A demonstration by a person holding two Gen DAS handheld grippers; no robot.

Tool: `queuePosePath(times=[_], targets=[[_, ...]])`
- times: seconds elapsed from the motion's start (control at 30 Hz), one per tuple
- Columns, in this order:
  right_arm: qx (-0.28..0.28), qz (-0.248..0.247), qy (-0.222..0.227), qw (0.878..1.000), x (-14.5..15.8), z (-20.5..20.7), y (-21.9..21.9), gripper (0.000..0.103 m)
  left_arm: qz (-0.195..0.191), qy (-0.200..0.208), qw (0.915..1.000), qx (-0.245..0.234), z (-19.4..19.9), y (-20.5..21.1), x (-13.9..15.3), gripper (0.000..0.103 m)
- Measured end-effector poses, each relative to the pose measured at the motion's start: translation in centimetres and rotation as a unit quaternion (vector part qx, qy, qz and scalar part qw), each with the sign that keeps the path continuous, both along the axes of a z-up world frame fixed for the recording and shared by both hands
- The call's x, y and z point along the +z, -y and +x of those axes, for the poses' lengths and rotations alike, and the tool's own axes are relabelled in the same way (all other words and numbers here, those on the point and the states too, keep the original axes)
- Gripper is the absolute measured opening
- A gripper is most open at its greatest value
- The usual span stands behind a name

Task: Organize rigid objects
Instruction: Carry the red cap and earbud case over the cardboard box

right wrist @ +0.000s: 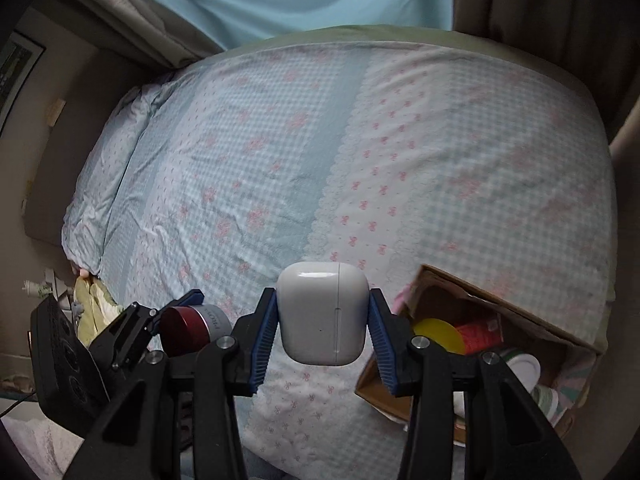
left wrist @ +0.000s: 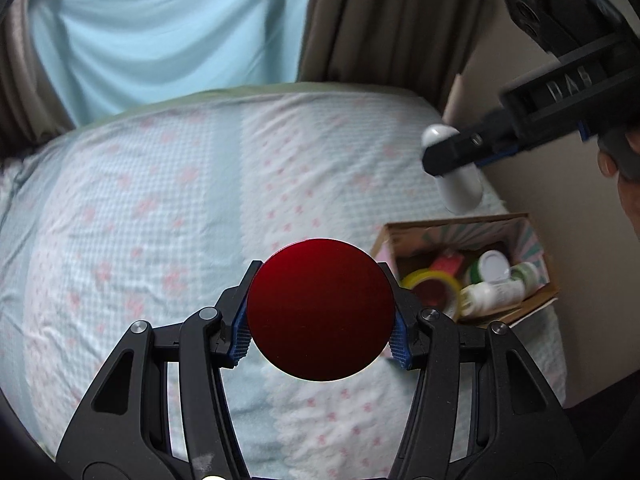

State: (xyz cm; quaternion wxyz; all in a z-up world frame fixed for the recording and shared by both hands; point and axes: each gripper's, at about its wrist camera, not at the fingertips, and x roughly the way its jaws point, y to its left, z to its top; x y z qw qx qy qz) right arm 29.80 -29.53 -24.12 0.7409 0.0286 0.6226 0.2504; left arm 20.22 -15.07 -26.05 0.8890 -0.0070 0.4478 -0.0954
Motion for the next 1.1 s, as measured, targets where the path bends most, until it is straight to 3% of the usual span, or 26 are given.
queuePosePath(times=[0.3,0.53,0.73,0.87,1.1], targets=[[-0.107,-0.017,0.007,0.994,0.9,-1.8,12.5,0.041,-0.018,0.002,0.997,-0.075,4.3,9.0,2.5,0.051],[-0.169,-0.035,-0.012,0.985,-2.0,-2.6,20.4,0.041,-0.025,-0.019,0.9918,-0.124,6.4,16.0,1.2,0.051],[-0.184,-0.04,-0.02,0.982,-5.9,-2.0,25.1,0.041,-0.018,-0.059,0.9878,-0.143,8.4,20.9,-2.9,0.051],[-0.146,-0.092,0.004,0.985,-8.4,-1.7,24.6,0.041,-0.011,-0.089,0.9845,-0.151,9.6,23.5,-6.3,0.051],[-0.156,-0.054,-0.019,0.986,-14.1,-1.1,25.4,0.041,0.024,-0.148,0.9712,-0.185,10.2,26.9,-12.5,0.051]])
